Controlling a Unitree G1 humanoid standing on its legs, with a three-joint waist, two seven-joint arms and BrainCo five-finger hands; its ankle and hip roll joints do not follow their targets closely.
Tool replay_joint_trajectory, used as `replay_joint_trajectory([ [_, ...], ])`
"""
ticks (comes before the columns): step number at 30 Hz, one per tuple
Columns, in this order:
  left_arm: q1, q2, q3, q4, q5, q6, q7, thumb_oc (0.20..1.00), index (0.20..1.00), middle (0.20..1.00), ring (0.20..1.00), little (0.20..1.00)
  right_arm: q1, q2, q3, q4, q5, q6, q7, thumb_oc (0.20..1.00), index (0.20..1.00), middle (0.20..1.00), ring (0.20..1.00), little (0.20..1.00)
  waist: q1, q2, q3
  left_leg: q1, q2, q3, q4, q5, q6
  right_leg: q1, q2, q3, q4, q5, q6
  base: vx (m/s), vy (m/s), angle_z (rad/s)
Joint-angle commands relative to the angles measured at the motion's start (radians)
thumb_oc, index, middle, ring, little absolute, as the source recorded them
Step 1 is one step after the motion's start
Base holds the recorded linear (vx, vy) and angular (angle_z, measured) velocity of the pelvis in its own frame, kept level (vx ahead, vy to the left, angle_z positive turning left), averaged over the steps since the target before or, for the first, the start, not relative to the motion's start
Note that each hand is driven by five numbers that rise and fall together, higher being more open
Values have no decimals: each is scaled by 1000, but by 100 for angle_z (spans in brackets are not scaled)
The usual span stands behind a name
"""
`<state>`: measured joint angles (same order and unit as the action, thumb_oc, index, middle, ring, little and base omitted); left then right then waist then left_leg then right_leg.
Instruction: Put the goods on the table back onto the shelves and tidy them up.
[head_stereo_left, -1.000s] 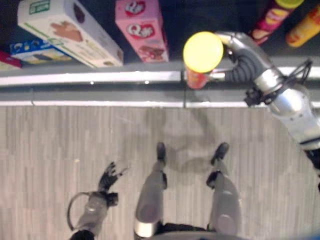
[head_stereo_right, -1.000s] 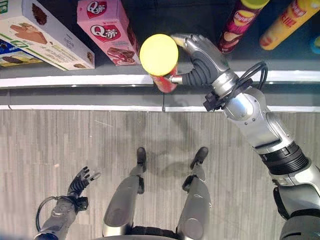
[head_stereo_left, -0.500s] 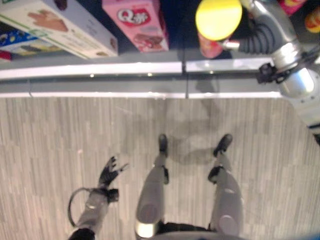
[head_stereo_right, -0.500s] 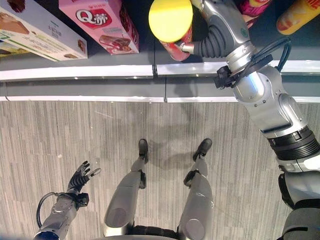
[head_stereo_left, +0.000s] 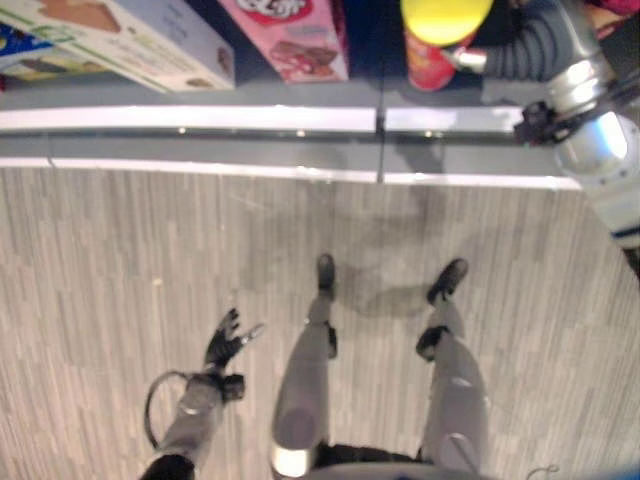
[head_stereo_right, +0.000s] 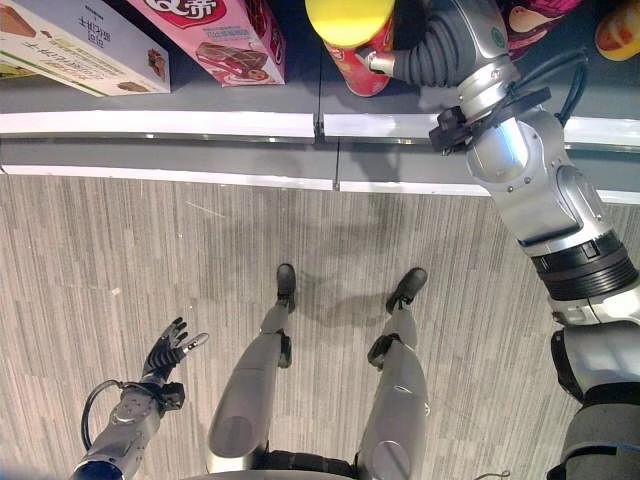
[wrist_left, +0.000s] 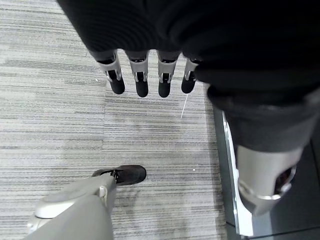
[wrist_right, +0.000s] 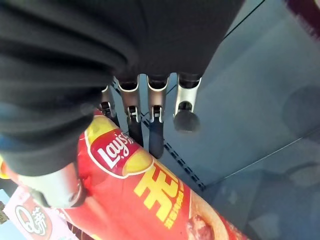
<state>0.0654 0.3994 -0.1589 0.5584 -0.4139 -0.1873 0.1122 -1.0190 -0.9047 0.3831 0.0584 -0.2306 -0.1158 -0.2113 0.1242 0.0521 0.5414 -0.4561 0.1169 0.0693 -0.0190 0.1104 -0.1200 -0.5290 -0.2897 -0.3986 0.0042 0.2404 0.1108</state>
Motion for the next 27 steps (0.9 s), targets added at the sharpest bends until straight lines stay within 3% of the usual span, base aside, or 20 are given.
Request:
replay_joint_trajectory([
  [1, 53, 70, -36, -25, -33, -25, 19, 1000, 1000, 1000, 1000, 1000, -121, -17, 18, -7, 64, -33, -59, 200, 200, 200, 200, 200, 32, 7, -21, 8, 56, -46, -60, 52, -52, -43, -124, 55, 225, -82, 145, 17, -13, 4],
  [8, 46, 76, -51, -17, -45, -31, 23, 1000, 1000, 1000, 1000, 1000, -152, 29, 24, 88, 130, -28, -83, 200, 200, 200, 200, 200, 44, 16, -21, 2, 48, -61, -60, 52, -51, -41, -133, 46, 233, -82, 146, 7, -1, 4],
  [27, 47, 83, -72, -16, -50, -39, 26, 1000, 1000, 1000, 1000, 1000, -202, -11, 41, 249, 164, -14, -133, 200, 200, 200, 200, 200, 34, 7, -21, -1, 46, -74, -61, 52, -52, -47, -134, 42, 239, -77, 148, 2, -1, 4],
])
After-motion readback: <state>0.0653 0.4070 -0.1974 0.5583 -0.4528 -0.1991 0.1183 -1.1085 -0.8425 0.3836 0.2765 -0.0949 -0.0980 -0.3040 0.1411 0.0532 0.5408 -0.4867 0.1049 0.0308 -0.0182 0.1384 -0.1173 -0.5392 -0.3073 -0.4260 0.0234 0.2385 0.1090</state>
